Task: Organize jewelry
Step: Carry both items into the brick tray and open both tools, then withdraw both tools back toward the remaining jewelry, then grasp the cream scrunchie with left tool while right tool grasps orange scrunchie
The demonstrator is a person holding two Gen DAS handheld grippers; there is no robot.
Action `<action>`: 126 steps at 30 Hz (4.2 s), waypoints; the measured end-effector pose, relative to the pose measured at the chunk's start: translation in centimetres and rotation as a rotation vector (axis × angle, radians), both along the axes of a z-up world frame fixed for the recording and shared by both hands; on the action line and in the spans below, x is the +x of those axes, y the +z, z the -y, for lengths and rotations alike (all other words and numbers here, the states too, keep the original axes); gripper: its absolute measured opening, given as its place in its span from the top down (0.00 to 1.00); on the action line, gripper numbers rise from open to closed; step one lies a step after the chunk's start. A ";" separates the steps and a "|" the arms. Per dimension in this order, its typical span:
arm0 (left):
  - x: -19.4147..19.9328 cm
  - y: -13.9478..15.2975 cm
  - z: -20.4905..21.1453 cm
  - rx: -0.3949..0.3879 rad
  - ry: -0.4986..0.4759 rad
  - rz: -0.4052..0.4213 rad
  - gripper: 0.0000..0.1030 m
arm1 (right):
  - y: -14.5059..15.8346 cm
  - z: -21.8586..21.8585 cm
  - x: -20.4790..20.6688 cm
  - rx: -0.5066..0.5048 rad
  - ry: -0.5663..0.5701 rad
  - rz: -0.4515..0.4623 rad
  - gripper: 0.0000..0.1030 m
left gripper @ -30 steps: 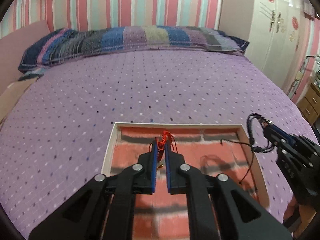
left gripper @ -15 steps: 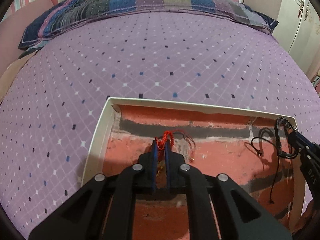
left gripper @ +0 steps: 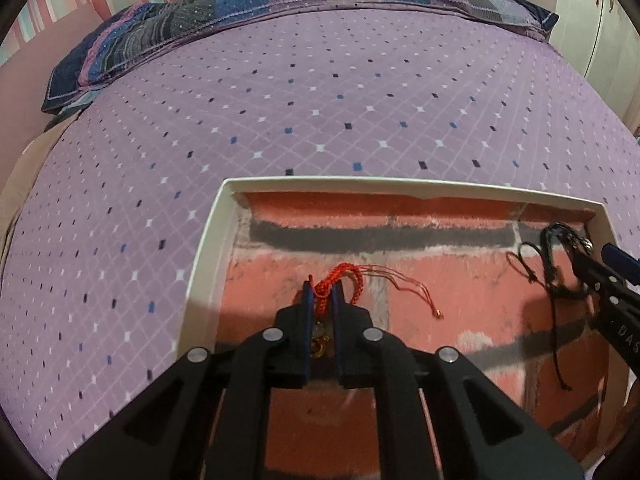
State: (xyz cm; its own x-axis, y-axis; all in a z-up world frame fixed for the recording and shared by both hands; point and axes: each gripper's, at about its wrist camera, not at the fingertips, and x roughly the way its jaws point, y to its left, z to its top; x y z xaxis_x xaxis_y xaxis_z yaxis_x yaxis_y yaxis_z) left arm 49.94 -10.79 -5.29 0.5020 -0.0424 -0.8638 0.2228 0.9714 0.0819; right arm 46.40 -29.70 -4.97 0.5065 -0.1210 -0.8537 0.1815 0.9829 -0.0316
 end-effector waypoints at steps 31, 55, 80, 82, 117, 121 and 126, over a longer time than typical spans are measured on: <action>-32.5 9.5 -13.5 -0.177 0.046 0.336 0.13 | 10.1 -1.0 -33.6 -0.027 0.009 0.446 0.04; -41.6 4.1 -16.3 -0.155 0.089 0.283 0.13 | 2.7 -4.6 -45.7 -0.040 0.008 0.403 0.04; -42.2 1.8 -17.1 -0.180 0.083 0.249 0.13 | 0.0 -8.1 -49.7 -0.089 0.087 0.423 0.05; -42.3 1.8 -17.0 -0.173 0.081 0.255 0.13 | 0.1 -8.2 -50.0 -0.084 0.092 0.435 0.05; -39.7 -1.7 -13.7 -0.126 0.020 0.201 0.59 | -1.4 -10.1 -46.7 -0.070 0.141 0.433 0.61; -39.8 -1.7 -13.5 -0.134 0.018 0.206 0.65 | -1.3 -10.6 -46.6 -0.071 0.162 0.439 0.75; -39.6 -1.5 -13.8 -0.159 0.023 0.206 0.72 | -1.3 -10.9 -46.4 -0.074 0.172 0.442 0.81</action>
